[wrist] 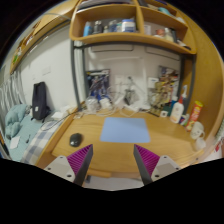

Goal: Arrange mouse

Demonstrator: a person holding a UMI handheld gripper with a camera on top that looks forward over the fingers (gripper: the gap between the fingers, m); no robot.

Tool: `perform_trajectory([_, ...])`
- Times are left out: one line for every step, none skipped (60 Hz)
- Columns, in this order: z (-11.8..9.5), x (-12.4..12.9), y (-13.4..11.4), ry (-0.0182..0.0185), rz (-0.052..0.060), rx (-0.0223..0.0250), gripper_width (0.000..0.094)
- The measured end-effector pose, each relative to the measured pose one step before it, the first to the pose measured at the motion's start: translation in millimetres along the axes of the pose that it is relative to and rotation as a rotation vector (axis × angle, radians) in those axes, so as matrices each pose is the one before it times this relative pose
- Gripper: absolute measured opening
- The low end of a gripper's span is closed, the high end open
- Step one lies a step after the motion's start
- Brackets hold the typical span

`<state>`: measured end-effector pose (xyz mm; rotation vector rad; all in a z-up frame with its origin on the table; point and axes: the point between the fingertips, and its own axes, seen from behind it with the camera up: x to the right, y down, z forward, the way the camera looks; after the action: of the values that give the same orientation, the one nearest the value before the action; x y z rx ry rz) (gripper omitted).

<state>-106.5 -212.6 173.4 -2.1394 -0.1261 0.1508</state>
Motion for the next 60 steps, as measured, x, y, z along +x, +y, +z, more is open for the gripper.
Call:
perform_trajectory([7.37, -16.20, 5.59, -0.00911, -0.0041, -0.00618, 0.0823])
perform_trajectory([5.94, -12.56, 4.03, -0.01226, -0.0059, -0.00798, 0.0822])
perform_trajectory([5.04, -11.12, 3.39, -0.00922, -0.0066, -0.00838, 0.0823])
perform_trajectory([6.57, -12.02, 3.15, -0.00748, -0.0073, -0.00769, 0.0832])
perform_trajectory([6.47, -10.23, 2.14, -0.00588, -0.0073, -0.00687, 0.0838])
perform_trajectory([6.13, -10.23, 1.77, -0.00656, -0.0073, -0.00623, 0.0842])
perform_trajectory([6.51, -9.93, 1.47, -0.00713, -0.0069, -0.00658, 0.0842])
perform_trajectory([6.74, -9.43, 1.51, -0.00716, -0.0068, -0.00761, 0.0841])
perform_trajectory([6.81, -8.80, 1.34, -0.00691, -0.0057, -0.00837, 0.0840])
perform_trajectory([7.00, -8.07, 0.83, -0.00598, -0.0040, -0.00945, 0.0840])
perform_trajectory([6.51, -7.46, 0.66, -0.00446, -0.0030, -0.00949, 0.0840])
perform_trajectory([6.85, -7.08, 0.48, -0.00427, -0.0019, -0.00867, 0.0840])
perform_trajectory([6.66, -6.30, 0.28, -0.00394, -0.0013, -0.00746, 0.0840])
perform_trajectory([7.08, -6.32, -0.10, -0.00384, -0.0004, -0.00665, 0.0841])
perform_trajectory([7.53, -5.65, -0.38, -0.00293, 0.0001, -0.00590, 0.0843])
perform_trajectory([7.41, -4.89, -0.37, -0.00107, 0.0020, -0.00567, 0.0840])
perform_trajectory([6.78, -4.42, -0.45, 0.00046, 0.0033, -0.00561, 0.0842])
perform_trajectory([7.07, -3.87, -1.09, 0.00128, 0.0034, -0.00411, 0.0841])
perform_trajectory([7.09, -3.25, -0.97, 0.00142, 0.0031, -0.00370, 0.0841])
perform_trajectory([6.88, -3.23, -0.59, 0.00178, 0.0027, -0.00413, 0.0843])
perform_trajectory([6.88, -3.12, -0.41, 0.00192, 0.0028, -0.00477, 0.0842])
perform_trajectory([6.83, -2.42, -0.42, 0.00311, 0.0030, -0.00544, 0.0841])
perform_trajectory([6.85, -2.18, -0.48, 0.00376, 0.0024, -0.00484, 0.0843])
perform_trajectory([6.51, -1.76, -0.45, 0.00413, 0.0016, -0.00515, 0.0842])
perform_trajectory([6.35, -1.91, -0.25, 0.00346, 0.0012, -0.00557, 0.0843])
perform_trajectory([6.34, -1.68, -0.33, 0.00285, 0.0007, -0.00515, 0.0841])
perform_trajectory([6.21, -1.92, -0.30, 0.00215, 0.0004, -0.00505, 0.0842])
perform_trajectory([6.23, -1.68, -0.59, 0.00173, 0.0003, -0.00391, 0.0841])
perform_trajectory([6.12, -1.61, -0.40, 0.00160, 0.0007, -0.00299, 0.0841])
perform_trajectory([5.76, -1.61, -0.25, 0.00173, 0.0009, -0.00361, 0.0840])
perform_trajectory([5.52, -1.57, -0.09, 0.00081, 0.0018, -0.00461, 0.0842])
perform_trajectory([5.29, -1.72, 0.33, -0.00002, 0.0036, -0.00575, 0.0840])
perform_trajectory([5.06, -2.01, 0.33, -0.00149, 0.0037, -0.00486, 0.0839])
perform_trajectory([4.84, -2.00, 0.04, -0.00178, 0.0039, -0.00312, 0.0838])
perform_trajectory([4.76, -1.93, -0.04, -0.00188, 0.0034, -0.00155, 0.0835])
perform_trajectory([4.16, -1.79, -0.21, -0.00108, 0.0029, -0.00194, 0.0836])
perform_trajectory([3.85, -1.03, 0.28, 0.00024, 0.0029, -0.00266, 0.0835])
perform_trajectory([3.63, -0.47, 0.78, 0.00177, 0.0027, -0.00397, 0.0832])
perform_trajectory([3.31, -0.04, 0.82, 0.00471, 0.0034, -0.00388, 0.0824])
perform_trajectory([3.11, 0.58, 0.71, 0.00671, 0.0027, -0.00366, 0.0805])
perform_trajectory([2.90, 1.07, 0.43, 0.00669, 0.0013, -0.00278, 0.0798])
perform_trajectory([2.69, 0.48, 0.61, 0.00491, 0.0004, -0.00278, 0.0760])
perform_trajectory([2.42, 0.13, 0.76, 0.00344, -0.0005, -0.00318, 0.0739])
perform_trajectory([2.76, 0.38, 0.85, 0.00215, -0.0008, -0.00330, 0.0721])
perform_trajectory([2.35, 0.33, 1.04, 0.00245, -0.0009, -0.00459, 0.0698])
perform_trajectory([2.11, 0.32, 1.69, 0.00254, 0.0002, -0.00603, 0.0667])
perform_trajectory([1.17, 1.18, 1.29, 0.00607, -0.0023, -0.00316, 0.0616])
perform_trajectory([1.09, 2.65, -3.46, 0.01115, -0.0099, 0.01572, 0.0565])
perform_trajectory([0.52, 0.60, 0.77, 0.00350, -0.0047, -0.00098, 0.0509])
perform_trajectory([0.38, -0.60, -0.17, -0.00218, 0.0021, 0.00220, 0.0510])
perform_trajectory([0.33, -0.85, -0.33, -0.00180, 0.0081, 0.00089, 0.0507])
perform_trajectory([2.40, 0.48, -2.45, 0.00053, 0.0063, 0.00135, 0.0503])
perform_trajectory([-1.18, -0.42, 0.93, 0.00089, 0.0057, 0.00376, 0.0498])
perform_trajectory([-0.13, 0.15, 0.18, 0.00143, 0.0035, 0.00334, 0.0492])
perform_trajectory([-0.16, -0.03, -0.24, 0.00100, 0.0018, 0.00514, 0.0483])
perform_trajectory([-0.09, 0.01, -0.07, 0.00016, -0.0001, 0.00353, 0.0473])
perform_trajectory([-0.18, -0.23, -0.07, -0.00041, -0.0004, 0.00447, 0.0460])
perform_trajectory([-0.25, 0.16, 0.07, 0.00029, 0.0015, 0.00346, 0.0449])
perform_trajectory([-0.15, -0.29, 0.14, -0.00052, 0.0039, 0.00344, 0.0432])
perform_trajectory([-0.24, -0.04, 0.02, -0.00113, 0.0039, 0.00354, 0.0432])
